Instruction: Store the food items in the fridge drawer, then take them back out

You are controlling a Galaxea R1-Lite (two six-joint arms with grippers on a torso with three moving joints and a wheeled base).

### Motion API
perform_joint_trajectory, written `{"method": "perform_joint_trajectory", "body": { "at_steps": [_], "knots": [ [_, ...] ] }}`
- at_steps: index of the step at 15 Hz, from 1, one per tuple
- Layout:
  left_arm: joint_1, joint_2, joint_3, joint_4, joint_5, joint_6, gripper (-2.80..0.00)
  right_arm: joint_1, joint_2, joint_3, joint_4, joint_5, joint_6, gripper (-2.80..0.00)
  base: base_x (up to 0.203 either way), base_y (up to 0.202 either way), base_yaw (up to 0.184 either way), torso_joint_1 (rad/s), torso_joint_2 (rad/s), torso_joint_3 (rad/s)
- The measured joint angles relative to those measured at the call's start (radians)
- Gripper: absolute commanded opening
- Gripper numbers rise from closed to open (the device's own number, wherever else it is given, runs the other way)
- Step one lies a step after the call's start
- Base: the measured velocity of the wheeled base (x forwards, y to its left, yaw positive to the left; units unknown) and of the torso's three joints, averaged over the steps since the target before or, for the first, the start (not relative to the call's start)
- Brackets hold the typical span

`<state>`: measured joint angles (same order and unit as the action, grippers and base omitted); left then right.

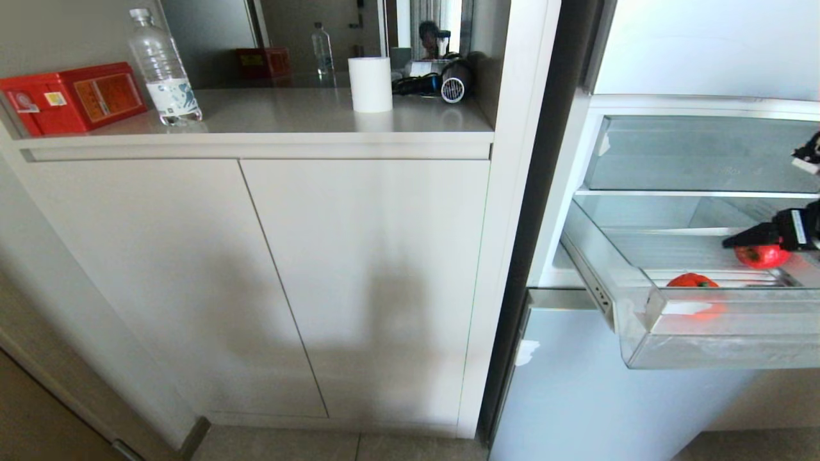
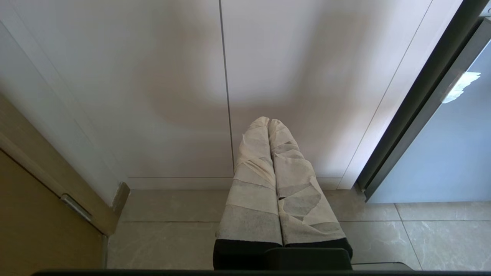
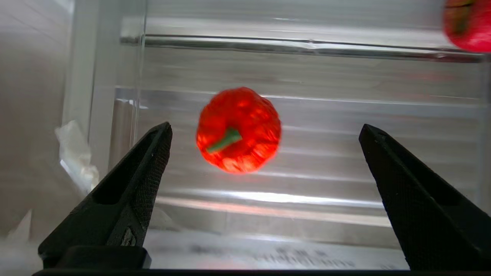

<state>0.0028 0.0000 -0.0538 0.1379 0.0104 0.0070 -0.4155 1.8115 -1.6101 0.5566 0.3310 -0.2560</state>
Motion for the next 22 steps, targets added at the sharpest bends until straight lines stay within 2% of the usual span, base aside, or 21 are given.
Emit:
{"method": "perform_joint_trajectory", "body": {
  "at_steps": [2, 4, 6, 13, 22],
  "knots": [
    [0.0, 0.0, 0.0, 0.0, 0.0, 0.0, -2.8, 0.065, 0.036, -0.026, 0.003, -0.081, 0.047, 0.0, 0.0, 0.0, 0.0, 0.0, 0.0, 0.0],
    [0.0, 0.0, 0.0, 0.0, 0.0, 0.0, -2.8, 0.117, 0.07, -0.056, 0.012, -0.179, 0.053, 0.0, 0.0, 0.0, 0.0, 0.0, 0.0, 0.0],
    [0.0, 0.0, 0.0, 0.0, 0.0, 0.0, -2.8, 0.152, 0.104, -0.087, 0.024, -0.245, 0.055, 0.0, 0.0, 0.0, 0.0, 0.0, 0.0, 0.0],
    [0.0, 0.0, 0.0, 0.0, 0.0, 0.0, -2.8, 0.176, 0.218, -0.242, 0.223, -0.263, 0.057, 0.0, 0.0, 0.0, 0.0, 0.0, 0.0, 0.0],
    [0.0, 0.0, 0.0, 0.0, 0.0, 0.0, -2.8, 0.172, 0.3, -0.248, 0.276, -0.26, 0.055, 0.0, 0.0, 0.0, 0.0, 0.0, 0.0, 0.0]
  ]
}}
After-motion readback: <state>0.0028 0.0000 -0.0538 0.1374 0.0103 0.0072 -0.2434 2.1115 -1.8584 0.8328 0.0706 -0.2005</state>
